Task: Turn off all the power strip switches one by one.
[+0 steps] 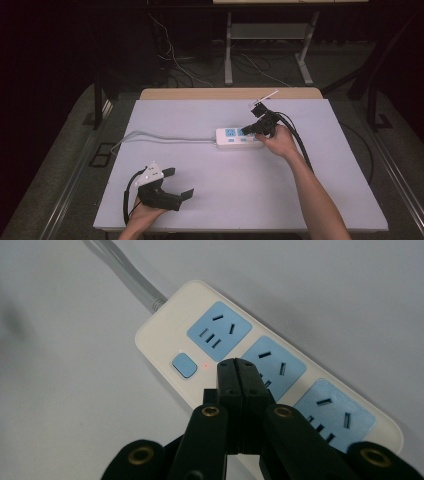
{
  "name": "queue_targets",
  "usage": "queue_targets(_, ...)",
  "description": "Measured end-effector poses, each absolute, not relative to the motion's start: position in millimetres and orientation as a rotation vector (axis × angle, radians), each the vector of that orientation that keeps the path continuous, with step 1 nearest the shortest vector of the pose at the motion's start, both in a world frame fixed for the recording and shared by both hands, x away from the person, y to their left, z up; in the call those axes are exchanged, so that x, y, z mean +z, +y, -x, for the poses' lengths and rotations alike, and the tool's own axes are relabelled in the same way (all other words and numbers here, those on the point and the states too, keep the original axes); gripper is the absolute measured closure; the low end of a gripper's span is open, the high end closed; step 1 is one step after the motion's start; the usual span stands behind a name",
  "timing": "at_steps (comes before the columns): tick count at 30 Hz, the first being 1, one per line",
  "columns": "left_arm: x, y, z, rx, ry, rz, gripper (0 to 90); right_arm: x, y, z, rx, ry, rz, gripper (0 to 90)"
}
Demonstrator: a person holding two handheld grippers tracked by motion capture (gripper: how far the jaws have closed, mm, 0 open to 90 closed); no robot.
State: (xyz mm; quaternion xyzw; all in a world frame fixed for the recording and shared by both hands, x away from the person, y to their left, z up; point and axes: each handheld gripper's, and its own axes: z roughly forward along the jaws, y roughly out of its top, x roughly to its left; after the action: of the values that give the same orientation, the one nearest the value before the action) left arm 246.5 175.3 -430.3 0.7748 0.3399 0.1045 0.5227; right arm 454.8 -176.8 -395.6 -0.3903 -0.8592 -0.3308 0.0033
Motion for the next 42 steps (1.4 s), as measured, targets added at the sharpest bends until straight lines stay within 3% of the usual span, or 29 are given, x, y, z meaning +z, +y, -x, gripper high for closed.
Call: queue_targets(42,-429.8,171.8,-245.8,0.251,0.804,-1.864,0.0,-416.4,-178.8,-449.6,-1.065,-2.667,1.219,90.0)
